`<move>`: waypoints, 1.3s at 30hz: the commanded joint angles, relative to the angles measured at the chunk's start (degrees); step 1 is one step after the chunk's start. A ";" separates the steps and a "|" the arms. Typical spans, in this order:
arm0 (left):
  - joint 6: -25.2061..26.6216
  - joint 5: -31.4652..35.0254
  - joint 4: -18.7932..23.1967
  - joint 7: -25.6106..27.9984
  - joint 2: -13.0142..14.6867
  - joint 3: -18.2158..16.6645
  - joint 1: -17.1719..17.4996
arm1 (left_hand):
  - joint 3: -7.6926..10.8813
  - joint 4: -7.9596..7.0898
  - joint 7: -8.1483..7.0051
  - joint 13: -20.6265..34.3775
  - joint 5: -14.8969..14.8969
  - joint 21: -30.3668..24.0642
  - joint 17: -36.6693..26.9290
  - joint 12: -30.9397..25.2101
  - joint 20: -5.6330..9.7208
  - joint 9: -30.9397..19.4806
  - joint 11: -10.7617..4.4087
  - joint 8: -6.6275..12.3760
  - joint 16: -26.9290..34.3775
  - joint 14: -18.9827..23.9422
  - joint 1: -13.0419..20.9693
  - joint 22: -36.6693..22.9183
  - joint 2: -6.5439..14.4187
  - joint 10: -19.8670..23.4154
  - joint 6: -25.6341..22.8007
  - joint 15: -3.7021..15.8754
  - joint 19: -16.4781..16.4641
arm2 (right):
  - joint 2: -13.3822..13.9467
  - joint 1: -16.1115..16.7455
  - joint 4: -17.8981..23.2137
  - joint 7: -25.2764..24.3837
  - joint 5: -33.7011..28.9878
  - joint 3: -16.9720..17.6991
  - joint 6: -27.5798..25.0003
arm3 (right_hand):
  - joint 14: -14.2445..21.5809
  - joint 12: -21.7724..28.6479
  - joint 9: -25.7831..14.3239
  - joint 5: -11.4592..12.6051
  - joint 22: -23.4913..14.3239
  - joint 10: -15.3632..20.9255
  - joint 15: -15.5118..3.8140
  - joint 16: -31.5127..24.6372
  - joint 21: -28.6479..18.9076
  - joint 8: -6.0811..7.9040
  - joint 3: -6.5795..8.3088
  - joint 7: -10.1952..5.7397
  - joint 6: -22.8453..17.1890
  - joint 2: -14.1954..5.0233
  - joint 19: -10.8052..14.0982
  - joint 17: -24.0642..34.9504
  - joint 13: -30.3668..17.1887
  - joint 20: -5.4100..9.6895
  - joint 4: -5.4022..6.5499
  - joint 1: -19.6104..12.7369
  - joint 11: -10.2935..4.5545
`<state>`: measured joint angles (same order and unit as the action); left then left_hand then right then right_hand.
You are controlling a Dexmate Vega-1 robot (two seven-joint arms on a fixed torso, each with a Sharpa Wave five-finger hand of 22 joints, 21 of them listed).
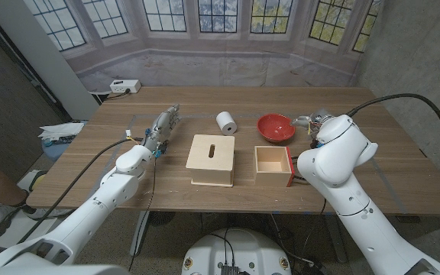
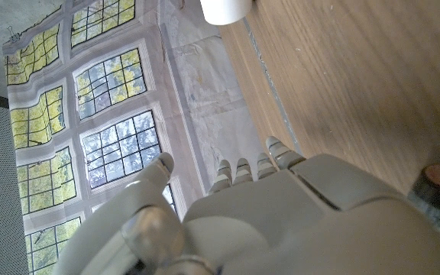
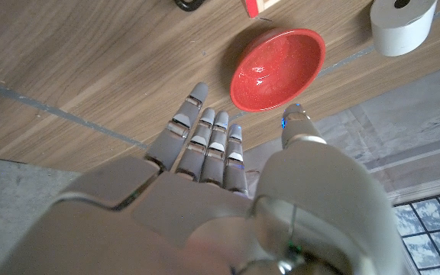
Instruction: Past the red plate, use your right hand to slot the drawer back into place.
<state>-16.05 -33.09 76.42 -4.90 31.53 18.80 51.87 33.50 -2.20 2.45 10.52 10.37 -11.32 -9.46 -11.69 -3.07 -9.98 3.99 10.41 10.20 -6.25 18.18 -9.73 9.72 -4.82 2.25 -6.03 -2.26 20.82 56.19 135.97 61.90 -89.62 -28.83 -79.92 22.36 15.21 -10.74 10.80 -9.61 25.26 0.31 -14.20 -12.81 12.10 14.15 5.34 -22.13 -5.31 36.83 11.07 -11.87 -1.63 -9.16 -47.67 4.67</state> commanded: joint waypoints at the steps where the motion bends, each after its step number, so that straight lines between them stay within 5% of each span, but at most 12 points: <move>1: 0.37 0.19 0.36 -0.79 0.27 0.38 -0.10 | 0.19 0.35 0.02 0.24 -0.18 0.17 -0.09 0.00 -0.21 -0.25 0.00 0.33 -0.14 0.43 0.86 -0.20 0.02 0.03 -0.56 -0.09 -0.14 | -1.29 -0.30 -1.63 11.53 -14.89 -0.52 2.15 | 0.81 0.28 -0.13 0.13 -0.13 0.45 0.09 -0.41 -0.09 0.20 0.10 0.21 -0.51 0.22 0.80 0.25 -0.31 -0.06 -0.33 -0.72 0.10; 19: 0.83 -0.01 -0.40 -1.57 -0.14 0.93 -0.40 | 0.32 0.87 -0.08 0.24 -0.24 0.14 -0.08 -0.01 -0.11 -0.24 -0.17 0.27 -0.14 0.48 1.21 -0.19 0.05 0.10 -0.62 -0.04 -0.27 | -16.25 5.18 -1.27 17.05 -27.83 3.98 17.82 | 1.52 0.35 -0.16 0.04 -0.15 0.99 1.10 -0.46 -0.19 0.03 -0.14 1.55 -1.06 0.41 2.31 0.39 -0.44 -0.68 -0.12 -1.13 1.35; 39: 0.26 0.21 -1.11 -2.33 -0.54 1.24 -0.65 | 0.38 1.46 -0.20 0.25 -0.32 0.16 -0.08 -0.05 -0.07 -0.25 -0.34 0.22 -0.13 0.53 1.58 -0.19 0.03 0.22 -0.69 0.08 -0.29 | -27.20 9.15 -1.21 17.05 -34.70 4.31 28.89 | 2.70 0.63 -0.18 0.03 -0.16 1.78 1.62 -0.70 -0.14 -0.05 -0.34 2.23 -1.78 0.55 3.40 0.50 -0.68 -1.31 -0.01 -1.54 2.08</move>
<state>-15.38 -33.02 75.34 -6.97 31.15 19.87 51.18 33.74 -1.17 2.14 10.52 10.14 -11.32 -9.33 -11.69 -3.07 -9.98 3.88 10.41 10.20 -5.93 19.04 -9.73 9.67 -4.70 1.95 -5.72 -2.25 0.14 62.72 134.65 78.60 -120.54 -24.82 -56.81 24.27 15.47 -10.79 10.80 -9.59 26.78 1.96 -14.45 -12.81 12.10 14.15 7.29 -23.64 -4.77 39.50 11.33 -12.41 -2.85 -9.16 -48.65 6.64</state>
